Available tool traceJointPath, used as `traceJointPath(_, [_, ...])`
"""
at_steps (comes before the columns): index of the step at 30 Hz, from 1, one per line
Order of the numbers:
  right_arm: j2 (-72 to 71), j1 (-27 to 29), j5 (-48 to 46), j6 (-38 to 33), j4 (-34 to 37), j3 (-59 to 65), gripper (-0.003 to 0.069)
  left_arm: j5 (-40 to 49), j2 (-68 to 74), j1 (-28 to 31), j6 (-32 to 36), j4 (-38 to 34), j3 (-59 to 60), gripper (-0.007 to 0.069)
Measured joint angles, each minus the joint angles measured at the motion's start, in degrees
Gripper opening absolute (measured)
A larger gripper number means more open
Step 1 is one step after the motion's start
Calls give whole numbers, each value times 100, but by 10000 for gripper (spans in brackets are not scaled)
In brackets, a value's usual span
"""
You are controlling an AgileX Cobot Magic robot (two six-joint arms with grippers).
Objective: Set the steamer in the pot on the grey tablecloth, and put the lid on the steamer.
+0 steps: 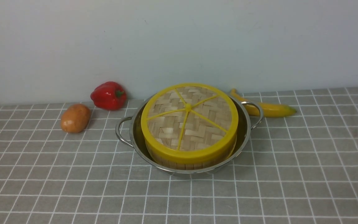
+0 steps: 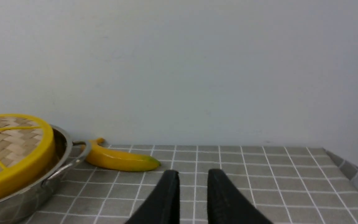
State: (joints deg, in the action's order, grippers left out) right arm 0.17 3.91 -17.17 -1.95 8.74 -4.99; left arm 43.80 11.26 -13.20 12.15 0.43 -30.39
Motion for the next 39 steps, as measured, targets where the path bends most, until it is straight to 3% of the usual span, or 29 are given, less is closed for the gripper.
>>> traceJointPath(13, [0, 101, -40, 2, 153, 540, 232, 0, 0, 0, 0, 0, 0, 223])
traceJointPath(27, [0, 101, -78, 2, 159, 540, 240, 0, -25, 20, 42, 45, 0, 232])
traceJointPath(31, [0, 101, -78, 2, 159, 540, 240, -78, -189, 447, 51, 43, 149, 232])
traceJointPath(33, [0, 101, -78, 2, 159, 545, 240, -428, -305, 1016, -10, -2, 449, 237])
traceJointPath(39, [0, 101, -80, 2, 159, 551, 240, -1609, -882, 1803, -239, -252, 1790, 242])
